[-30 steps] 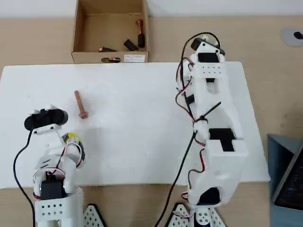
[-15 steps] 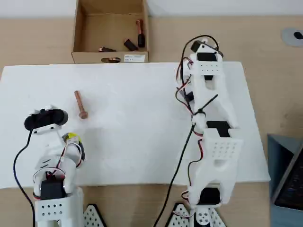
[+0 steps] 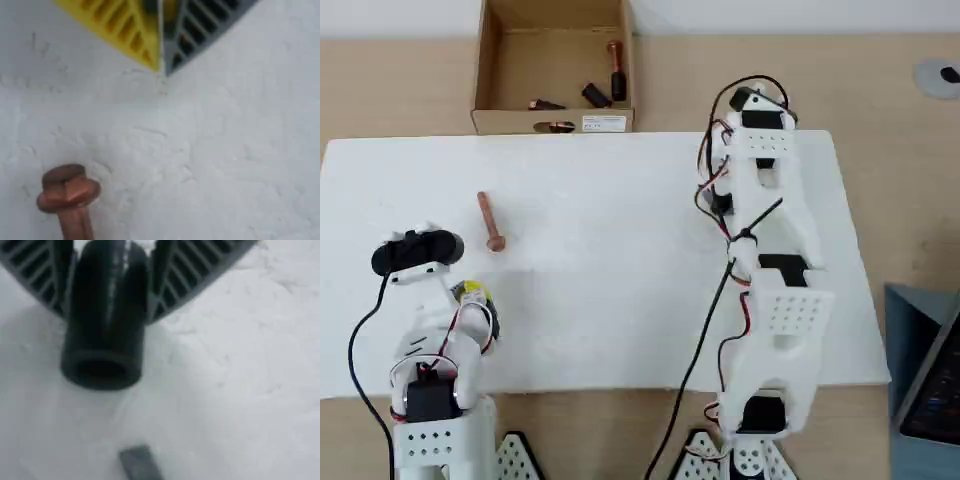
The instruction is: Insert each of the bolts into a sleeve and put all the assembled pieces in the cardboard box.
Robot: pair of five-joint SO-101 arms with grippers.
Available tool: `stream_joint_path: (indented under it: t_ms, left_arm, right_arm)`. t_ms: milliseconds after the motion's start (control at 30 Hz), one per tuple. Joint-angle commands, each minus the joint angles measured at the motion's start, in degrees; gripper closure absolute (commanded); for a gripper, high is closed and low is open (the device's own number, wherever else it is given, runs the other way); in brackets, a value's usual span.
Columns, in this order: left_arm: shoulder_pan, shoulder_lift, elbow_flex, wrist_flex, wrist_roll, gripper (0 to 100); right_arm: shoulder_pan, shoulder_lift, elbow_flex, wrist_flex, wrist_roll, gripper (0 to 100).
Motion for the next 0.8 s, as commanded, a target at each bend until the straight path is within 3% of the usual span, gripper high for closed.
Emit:
stream_joint_path:
  t_ms: [0, 433, 767]
  left_arm:
    - [-0.35, -0.4, -0.44, -0.7, 0.44, 100]
    - [-0.26, -0.4, -0.44, -0.79, 0.26, 100]
    - [0.53, -0.4, -0.44, -0.79, 0.0, 100]
  right_arm:
    - [0.22, -0.31, -5.49, 3.43, -0.44, 99.0]
    - [0.31, -0.57, -34.95, 23.12, 1.76, 99.0]
    - [-3.21, -21.41, -31.16, 23.03, 8.09, 99.0]
